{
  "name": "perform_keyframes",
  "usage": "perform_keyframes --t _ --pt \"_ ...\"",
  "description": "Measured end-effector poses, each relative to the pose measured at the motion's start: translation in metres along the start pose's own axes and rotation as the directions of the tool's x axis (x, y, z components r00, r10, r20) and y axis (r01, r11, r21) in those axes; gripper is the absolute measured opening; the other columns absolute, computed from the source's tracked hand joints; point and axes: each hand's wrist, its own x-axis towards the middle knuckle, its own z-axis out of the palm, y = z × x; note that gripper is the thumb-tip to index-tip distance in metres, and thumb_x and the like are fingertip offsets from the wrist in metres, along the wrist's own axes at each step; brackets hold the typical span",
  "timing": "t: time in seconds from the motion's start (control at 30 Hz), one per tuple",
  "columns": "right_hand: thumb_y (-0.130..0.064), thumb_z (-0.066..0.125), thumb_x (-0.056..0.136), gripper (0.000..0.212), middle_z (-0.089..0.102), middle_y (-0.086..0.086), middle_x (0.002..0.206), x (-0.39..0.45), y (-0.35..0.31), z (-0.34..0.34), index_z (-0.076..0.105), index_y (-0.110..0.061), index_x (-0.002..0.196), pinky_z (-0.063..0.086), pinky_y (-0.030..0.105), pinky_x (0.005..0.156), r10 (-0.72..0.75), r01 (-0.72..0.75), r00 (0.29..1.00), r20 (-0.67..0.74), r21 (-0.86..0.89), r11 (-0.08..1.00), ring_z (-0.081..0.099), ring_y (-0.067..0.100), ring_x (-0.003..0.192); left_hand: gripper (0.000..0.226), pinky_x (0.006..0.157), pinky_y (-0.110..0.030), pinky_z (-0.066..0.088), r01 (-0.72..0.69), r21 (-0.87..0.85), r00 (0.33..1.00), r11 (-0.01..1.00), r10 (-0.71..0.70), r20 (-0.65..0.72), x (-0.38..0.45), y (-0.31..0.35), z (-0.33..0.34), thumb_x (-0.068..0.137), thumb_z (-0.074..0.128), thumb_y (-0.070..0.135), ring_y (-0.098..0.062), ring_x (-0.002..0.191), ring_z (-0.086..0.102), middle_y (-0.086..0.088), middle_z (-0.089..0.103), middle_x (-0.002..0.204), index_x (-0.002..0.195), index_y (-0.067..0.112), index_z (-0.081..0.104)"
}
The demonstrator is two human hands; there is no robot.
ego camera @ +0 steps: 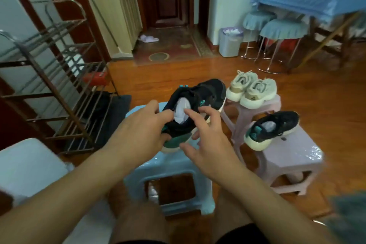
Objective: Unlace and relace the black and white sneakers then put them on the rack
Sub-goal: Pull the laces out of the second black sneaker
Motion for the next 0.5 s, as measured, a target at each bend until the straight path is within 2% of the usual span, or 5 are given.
perform_keyframes --t 0.07,0.17,0.3,0.4,0.5 --pt "-0.037 0.081 0.080 0.082 0.006 -0.008 0.156 -0.010 0.014 -0.019 0.036 -0.036 0.148 0.047 0.030 0.101 -0.010 -0.003 0.992 -0.129 -0.102 0.995 0.050 0.020 0.119 0.033 0.068 -0.038 0.048 -0.046 -0.100 0.998 0.994 0.042 -0.040 0.014 0.045 -0.004 0.087 0.074 0.043 -0.020 0.079 0.051 0.008 0.037 0.093 0.112 0.033 0.056" --pt "-0.031 0.081 0.073 0.072 0.013 0.002 0.159 -0.026 0.051 -0.052 0.045 -0.032 0.135 0.045 0.050 0.106 0.101 -0.147 0.935 -0.339 -0.113 0.983 0.042 0.035 0.134 0.031 0.066 -0.035 0.039 -0.190 -0.188 0.978 0.964 0.171 -0.116 0.047 0.114 0.006 0.089 0.070 0.044 -0.021 0.086 0.052 0.008 0.038 0.095 0.111 0.031 0.054" --pt "-0.021 0.080 0.080 0.047 0.022 0.008 0.157 -0.051 0.110 -0.104 0.055 -0.014 0.120 0.045 0.032 0.096 0.329 -0.422 0.794 -0.511 -0.074 0.903 0.049 0.033 0.129 0.039 0.083 -0.042 0.052 -0.372 -0.387 0.928 0.843 0.341 -0.150 0.093 0.184 0.040 0.096 0.063 0.036 -0.022 0.106 0.057 0.006 0.052 0.119 0.132 0.034 0.048" --pt "-0.031 0.085 0.078 0.056 0.023 0.005 0.157 -0.070 0.160 -0.135 0.055 -0.010 0.120 0.038 0.025 0.087 0.536 -0.646 0.608 -0.585 0.027 0.763 0.051 0.030 0.125 0.052 0.094 -0.044 0.052 -0.270 -0.489 0.951 0.830 0.310 0.001 0.135 0.204 0.088 0.099 0.059 0.037 -0.021 0.122 0.054 0.004 0.050 0.138 0.146 0.036 0.039" --pt "-0.030 0.087 0.077 0.055 0.026 0.008 0.155 -0.085 0.209 -0.143 0.055 -0.009 0.116 0.042 0.031 0.092 0.612 -0.739 0.480 -0.628 0.087 0.668 0.052 0.034 0.122 0.061 0.098 -0.045 0.051 -0.123 -0.322 0.938 0.939 0.216 0.270 0.181 0.209 0.158 0.097 0.061 0.039 -0.031 0.127 0.051 -0.006 0.043 0.140 0.152 0.035 0.035"
